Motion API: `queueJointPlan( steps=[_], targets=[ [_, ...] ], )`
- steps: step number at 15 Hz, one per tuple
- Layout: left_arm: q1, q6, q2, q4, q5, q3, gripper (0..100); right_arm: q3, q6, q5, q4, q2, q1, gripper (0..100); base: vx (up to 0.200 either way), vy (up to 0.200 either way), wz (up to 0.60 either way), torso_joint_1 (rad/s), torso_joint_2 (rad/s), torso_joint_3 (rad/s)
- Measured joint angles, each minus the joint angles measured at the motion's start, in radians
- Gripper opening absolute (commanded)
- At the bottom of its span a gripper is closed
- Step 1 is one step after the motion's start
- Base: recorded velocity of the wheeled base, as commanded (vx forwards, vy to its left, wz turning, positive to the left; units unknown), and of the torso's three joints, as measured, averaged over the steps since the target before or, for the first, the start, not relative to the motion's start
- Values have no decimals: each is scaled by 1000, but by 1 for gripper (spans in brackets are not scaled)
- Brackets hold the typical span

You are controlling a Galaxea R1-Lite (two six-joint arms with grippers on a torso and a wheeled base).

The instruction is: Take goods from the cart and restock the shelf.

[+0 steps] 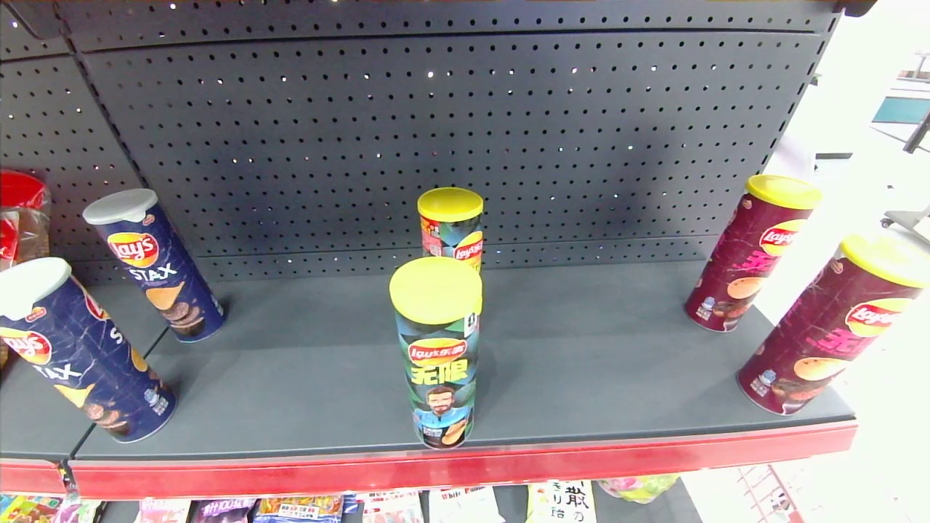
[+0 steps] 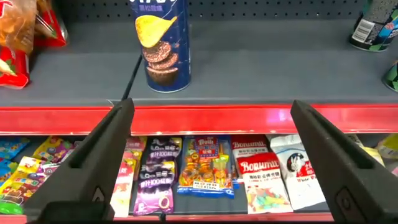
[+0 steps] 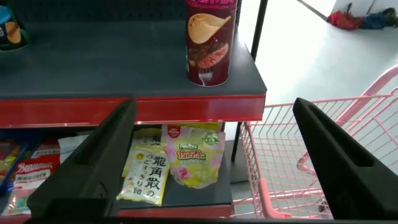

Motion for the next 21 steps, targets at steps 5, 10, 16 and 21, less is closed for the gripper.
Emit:
queueJointPlan(
  steps=[5, 10, 16, 21],
  targets=[
    [0, -4, 0, 0, 0, 0, 100, 0, 47, -52, -1, 0, -1, 100, 0, 0, 0, 0, 0, 0],
    [0, 3, 0, 0, 1, 0, 100, 1, 41, -139, -7, 0, -1, 100, 0, 0, 0, 0, 0, 0],
    [0, 28, 0, -1, 0, -1, 100, 3, 30, 17, 44, 0, -1, 100, 0, 0, 0, 0, 0, 0],
    [0, 1, 0, 0, 3, 0, 100, 5, 12, 21, 45, 0, -1, 100, 0, 0, 0, 0, 0, 0]
  ],
)
